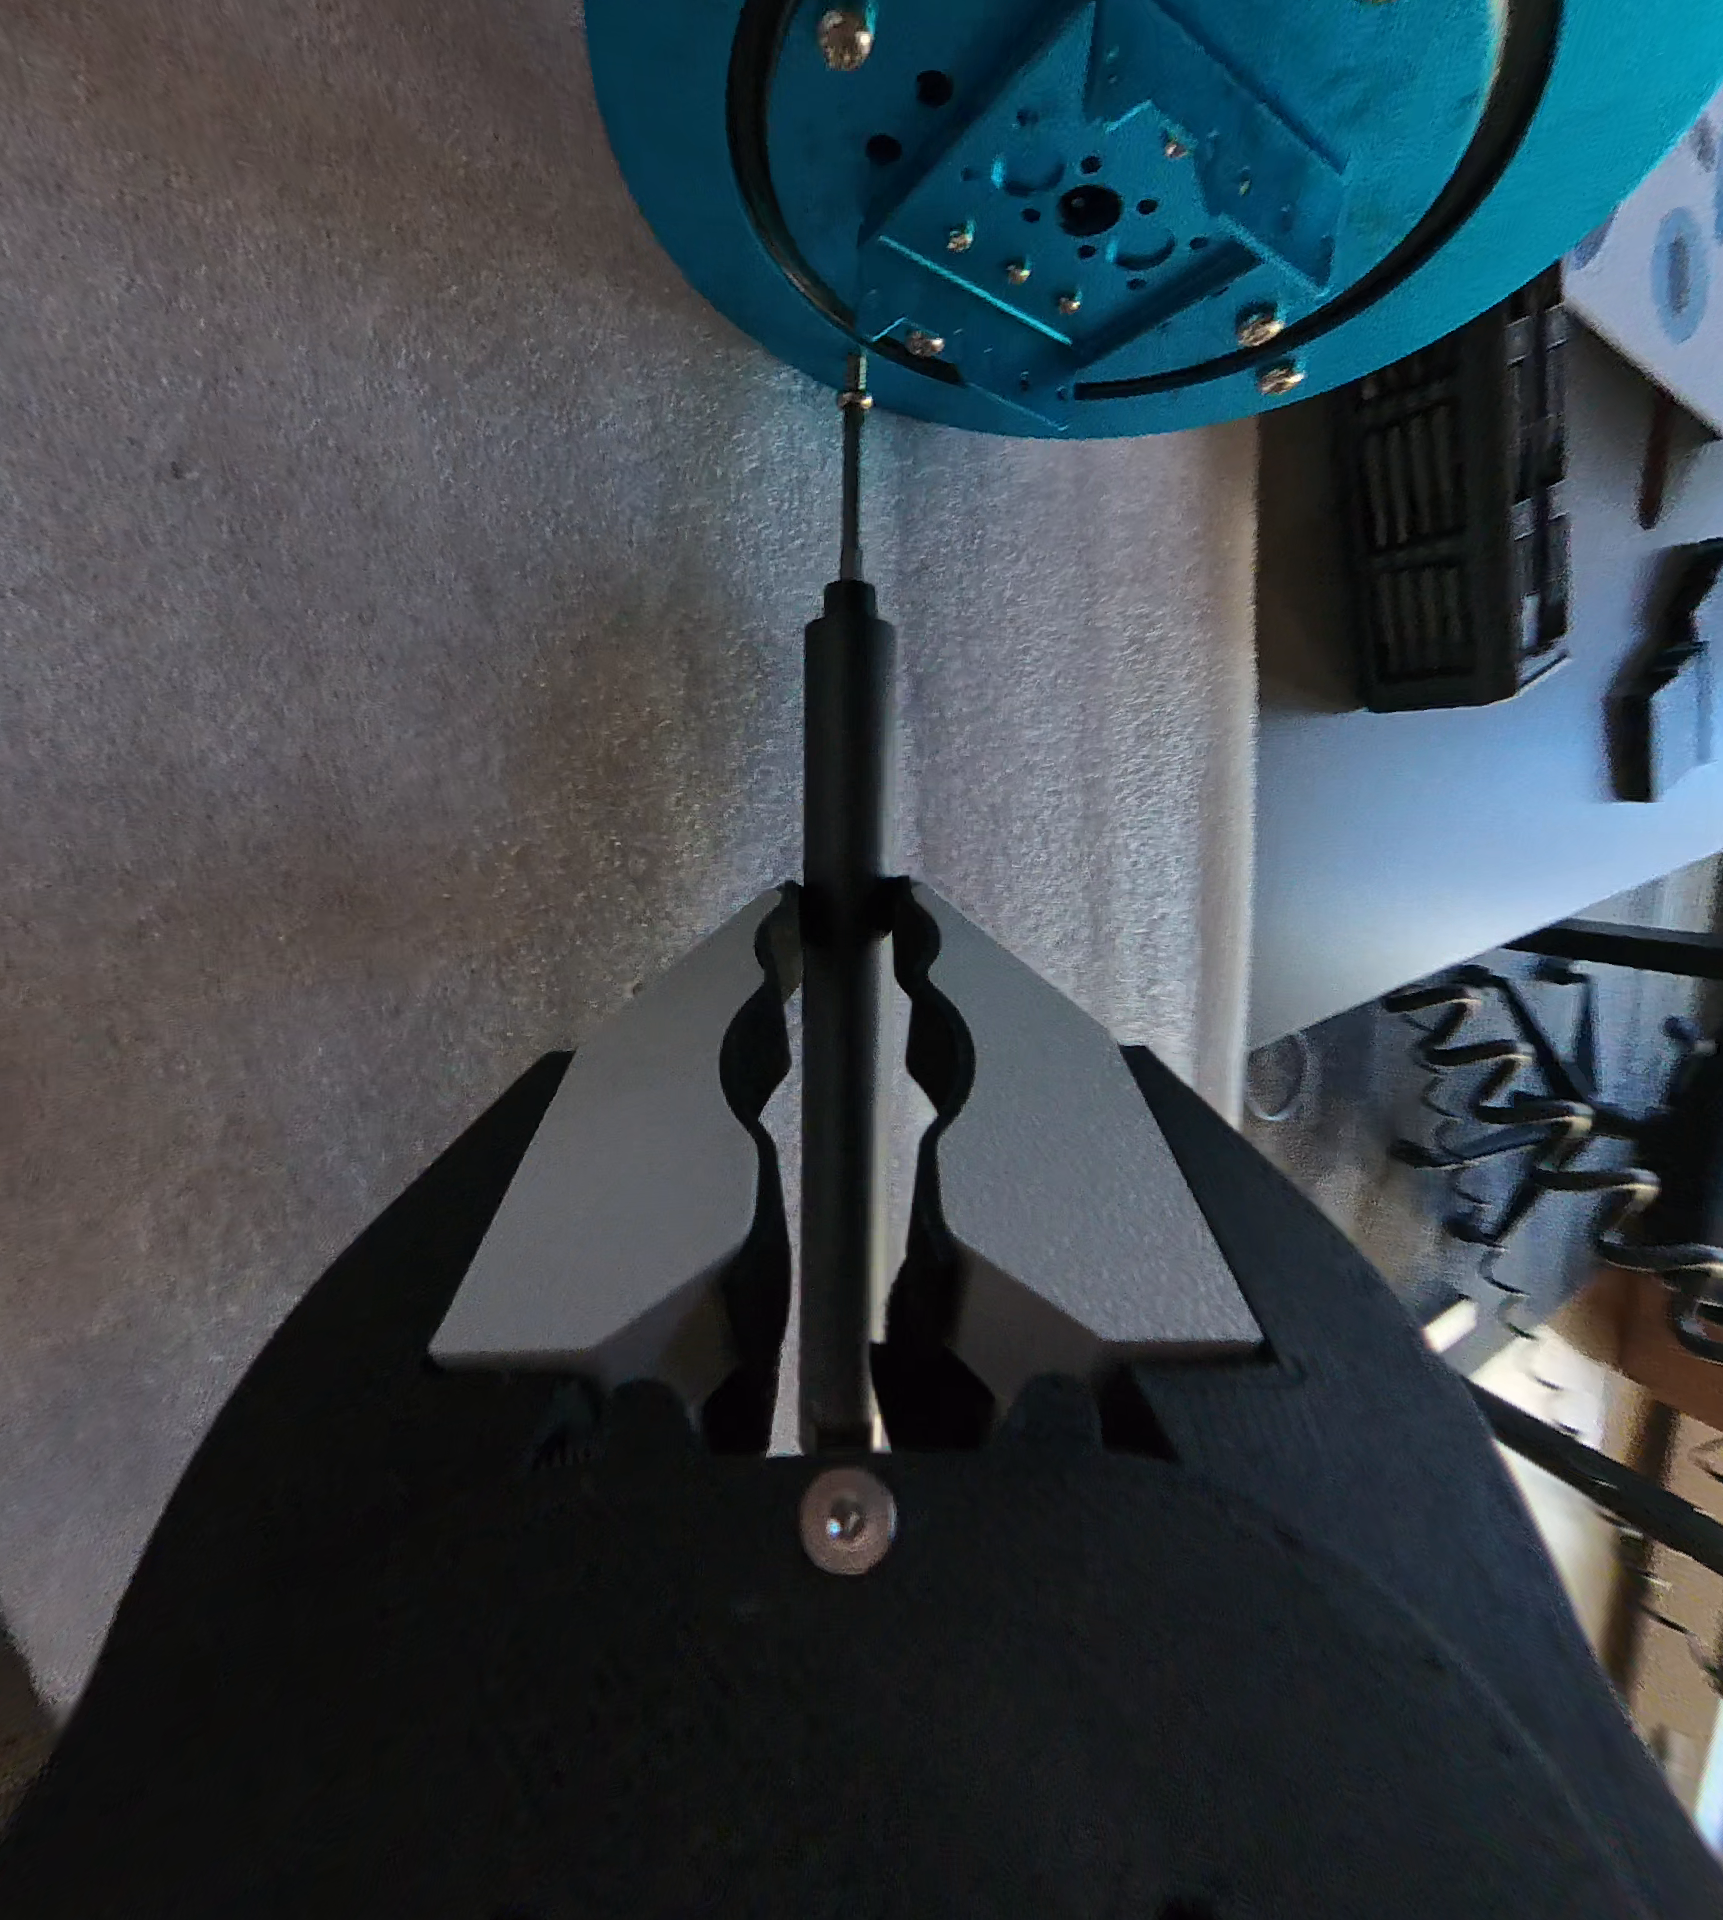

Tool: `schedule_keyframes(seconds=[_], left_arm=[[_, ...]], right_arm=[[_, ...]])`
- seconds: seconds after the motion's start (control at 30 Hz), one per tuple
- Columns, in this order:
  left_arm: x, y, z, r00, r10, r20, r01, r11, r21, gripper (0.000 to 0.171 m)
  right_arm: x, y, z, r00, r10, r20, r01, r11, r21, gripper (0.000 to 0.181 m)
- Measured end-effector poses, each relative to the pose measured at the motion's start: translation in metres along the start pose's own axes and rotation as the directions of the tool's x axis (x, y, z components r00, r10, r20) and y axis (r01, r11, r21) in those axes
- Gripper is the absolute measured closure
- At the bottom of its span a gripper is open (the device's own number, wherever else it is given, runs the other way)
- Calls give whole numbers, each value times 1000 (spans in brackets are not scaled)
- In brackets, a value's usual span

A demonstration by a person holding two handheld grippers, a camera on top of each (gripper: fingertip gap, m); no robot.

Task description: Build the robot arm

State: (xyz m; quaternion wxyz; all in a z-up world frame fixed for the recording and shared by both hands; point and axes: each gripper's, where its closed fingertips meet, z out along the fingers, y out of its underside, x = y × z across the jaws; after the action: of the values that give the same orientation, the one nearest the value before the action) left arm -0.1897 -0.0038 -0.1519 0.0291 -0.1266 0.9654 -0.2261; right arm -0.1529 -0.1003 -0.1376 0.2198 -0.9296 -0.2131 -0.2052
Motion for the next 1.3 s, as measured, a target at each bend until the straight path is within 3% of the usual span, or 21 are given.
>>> schedule_keyframes(seconds=[0.3,0.57,0.7,0.8,1.13,1.3], left_arm=[[0,0,0,1000,1,-8,-1,1000,-4,167],[0,0,0,1000,9,3,-9,1000,-4,167],[0,0,0,1000,6,0,-6,1000,1,167],[1,0,0,1000,6,0,-6,1000,3,167],[1,-1,0,1000,5,-1,-5,1000,2,167],[1,0,0,1000,5,-1,-5,1000,6,167]], right_arm=[[-6,2,7,955,211,210,-226,973,48,165],[4,2,-4,949,219,228,-249,962,112,158],[-1,2,-5,978,118,170,-136,986,93,157],[-4,0,-4,972,130,196,-150,984,94,157],[0,1,-3,843,269,466,-336,939,66,155],[-3,7,0,812,286,508,-348,937,28,166]])
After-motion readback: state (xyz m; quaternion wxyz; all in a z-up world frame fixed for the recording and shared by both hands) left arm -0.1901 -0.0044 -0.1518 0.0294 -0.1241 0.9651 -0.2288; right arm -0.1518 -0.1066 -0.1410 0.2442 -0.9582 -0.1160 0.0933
